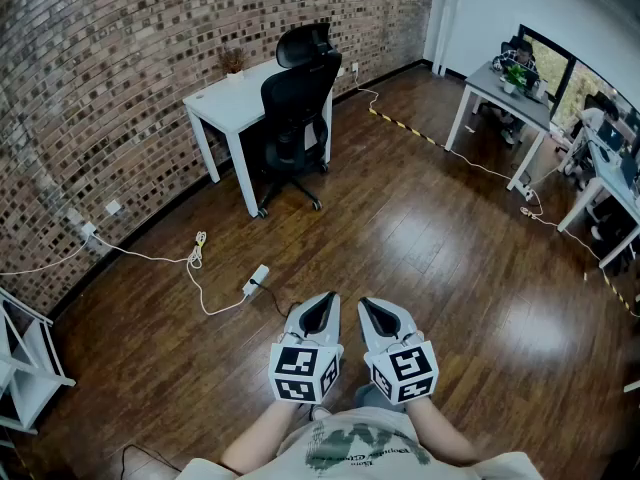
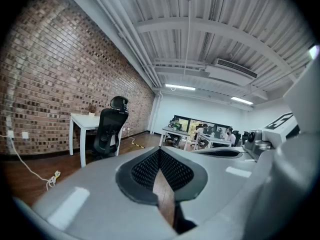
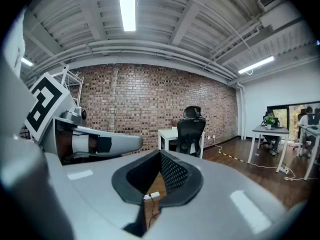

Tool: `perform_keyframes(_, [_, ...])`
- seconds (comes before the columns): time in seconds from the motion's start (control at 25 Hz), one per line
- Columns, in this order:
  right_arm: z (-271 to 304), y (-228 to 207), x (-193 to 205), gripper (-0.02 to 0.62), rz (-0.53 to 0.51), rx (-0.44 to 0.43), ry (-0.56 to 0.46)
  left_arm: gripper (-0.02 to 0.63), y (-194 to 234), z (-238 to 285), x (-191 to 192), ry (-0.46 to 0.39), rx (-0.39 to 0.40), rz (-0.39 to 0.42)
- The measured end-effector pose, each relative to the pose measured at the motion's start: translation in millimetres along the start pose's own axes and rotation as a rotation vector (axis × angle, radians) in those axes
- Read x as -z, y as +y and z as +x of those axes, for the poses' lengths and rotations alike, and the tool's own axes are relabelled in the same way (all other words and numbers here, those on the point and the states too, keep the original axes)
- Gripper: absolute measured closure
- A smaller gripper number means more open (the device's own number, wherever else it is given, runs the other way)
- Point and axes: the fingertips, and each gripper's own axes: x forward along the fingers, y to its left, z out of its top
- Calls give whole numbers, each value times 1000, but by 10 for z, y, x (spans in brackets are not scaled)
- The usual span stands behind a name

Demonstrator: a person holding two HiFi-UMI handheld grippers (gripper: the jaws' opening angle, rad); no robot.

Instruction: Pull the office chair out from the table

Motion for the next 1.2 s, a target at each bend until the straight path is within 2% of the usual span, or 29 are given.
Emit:
perform_keyframes(0.2, [114, -192, 51, 594, 25, -5, 12, 592, -14, 229, 25, 22, 2, 7])
perform_keyframes(0.44, [455, -617, 6, 594, 46, -17, -4, 592, 97, 687, -62, 33, -25, 31])
perform_keyframes(1.2, [1507, -2485, -486, 594, 14, -134, -62, 592, 110, 2746, -614, 16, -146, 68])
